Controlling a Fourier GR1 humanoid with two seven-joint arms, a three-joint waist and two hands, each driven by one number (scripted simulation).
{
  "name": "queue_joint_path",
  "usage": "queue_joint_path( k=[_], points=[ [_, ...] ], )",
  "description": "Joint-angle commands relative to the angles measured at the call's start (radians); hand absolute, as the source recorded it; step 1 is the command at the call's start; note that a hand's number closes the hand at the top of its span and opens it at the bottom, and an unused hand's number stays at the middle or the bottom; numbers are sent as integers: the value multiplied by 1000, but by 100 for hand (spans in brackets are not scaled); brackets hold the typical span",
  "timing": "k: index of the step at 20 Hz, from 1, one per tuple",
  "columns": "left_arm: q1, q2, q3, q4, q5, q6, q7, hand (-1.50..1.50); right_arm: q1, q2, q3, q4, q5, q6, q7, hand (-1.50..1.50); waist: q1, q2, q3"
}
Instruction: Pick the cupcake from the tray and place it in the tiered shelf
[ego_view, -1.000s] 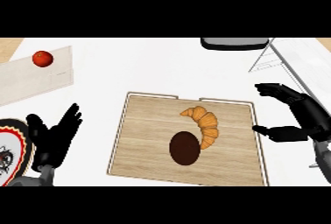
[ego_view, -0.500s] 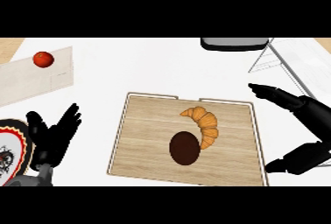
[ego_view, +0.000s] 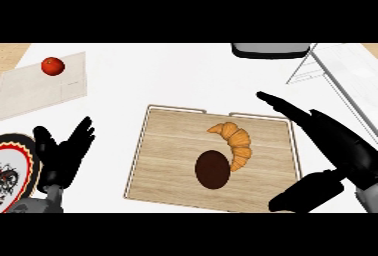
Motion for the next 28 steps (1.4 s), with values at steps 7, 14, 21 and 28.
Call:
queue_joint_path(
  k=[7, 14, 21, 28],
  points=[
    [-25, -30, 20, 64, -24, -30, 6, 0, -142, 222, 223, 61, 240, -24, 329, -150, 0, 6, -4],
    [-31, -55, 24, 41, -50, -5, 45, 0, -172, 289, 287, 119, 320, 41, 402, -150, -4, 6, -4],
    [8, -72, 43, 44, -64, -29, 11, 0, -156, 383, 327, 209, 469, 10, 422, -150, -1, 6, -4],
    [4, -44, 101, 69, -72, -90, 2, 0, -48, 388, 305, 138, 541, 50, 411, -150, -6, 6, -4]
  ],
)
